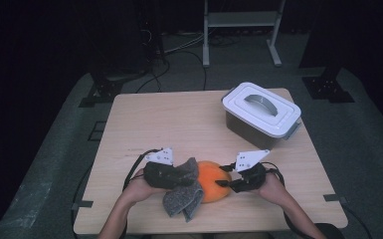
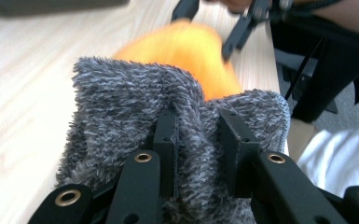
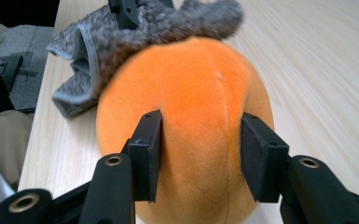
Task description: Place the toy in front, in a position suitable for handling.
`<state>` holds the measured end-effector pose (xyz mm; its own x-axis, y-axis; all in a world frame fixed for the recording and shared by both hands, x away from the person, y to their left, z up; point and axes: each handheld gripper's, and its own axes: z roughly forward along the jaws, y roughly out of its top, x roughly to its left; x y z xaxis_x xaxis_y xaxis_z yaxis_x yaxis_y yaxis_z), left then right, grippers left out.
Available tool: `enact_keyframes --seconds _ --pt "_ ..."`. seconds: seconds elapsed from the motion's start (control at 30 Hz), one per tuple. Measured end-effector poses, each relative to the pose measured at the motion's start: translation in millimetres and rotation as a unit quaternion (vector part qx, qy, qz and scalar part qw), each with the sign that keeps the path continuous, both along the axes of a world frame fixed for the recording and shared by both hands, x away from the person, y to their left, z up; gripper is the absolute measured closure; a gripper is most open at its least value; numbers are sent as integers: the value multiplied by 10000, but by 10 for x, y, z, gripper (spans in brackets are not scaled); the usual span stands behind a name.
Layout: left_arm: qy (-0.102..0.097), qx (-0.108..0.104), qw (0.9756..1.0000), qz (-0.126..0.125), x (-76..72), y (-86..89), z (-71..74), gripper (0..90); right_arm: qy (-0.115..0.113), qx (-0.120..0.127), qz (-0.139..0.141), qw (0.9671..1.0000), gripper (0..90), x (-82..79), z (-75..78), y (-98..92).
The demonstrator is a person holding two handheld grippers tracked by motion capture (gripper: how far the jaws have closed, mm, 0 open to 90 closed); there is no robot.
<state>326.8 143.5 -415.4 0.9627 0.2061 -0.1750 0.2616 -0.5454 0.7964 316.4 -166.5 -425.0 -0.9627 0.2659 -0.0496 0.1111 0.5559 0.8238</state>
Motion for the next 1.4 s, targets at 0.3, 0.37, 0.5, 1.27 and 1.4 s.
enact_keyframes --seconds 0.3,0.37,0.5,1.27,1.4 --pt "-153 7 9999 55 -13 1 33 710 278 219 -202 9992 513 -35 -60 -60" --pt "-204 -174 9996 18 -28 -32 70 711 248 242 -201 9992 512 -57 -58 -27" --pt "-314 -260 9991 -124 -71 -122 130 710 107 191 -93 9997 509 -110 -39 70" --pt "-134 -53 9998 -136 -37 -55 45 710 334 203 -93 9992 334 -55 32 58" --pt "-120 -49 9997 -186 -39 -50 39 710 475 157 -244 9985 261 -3 26 29"
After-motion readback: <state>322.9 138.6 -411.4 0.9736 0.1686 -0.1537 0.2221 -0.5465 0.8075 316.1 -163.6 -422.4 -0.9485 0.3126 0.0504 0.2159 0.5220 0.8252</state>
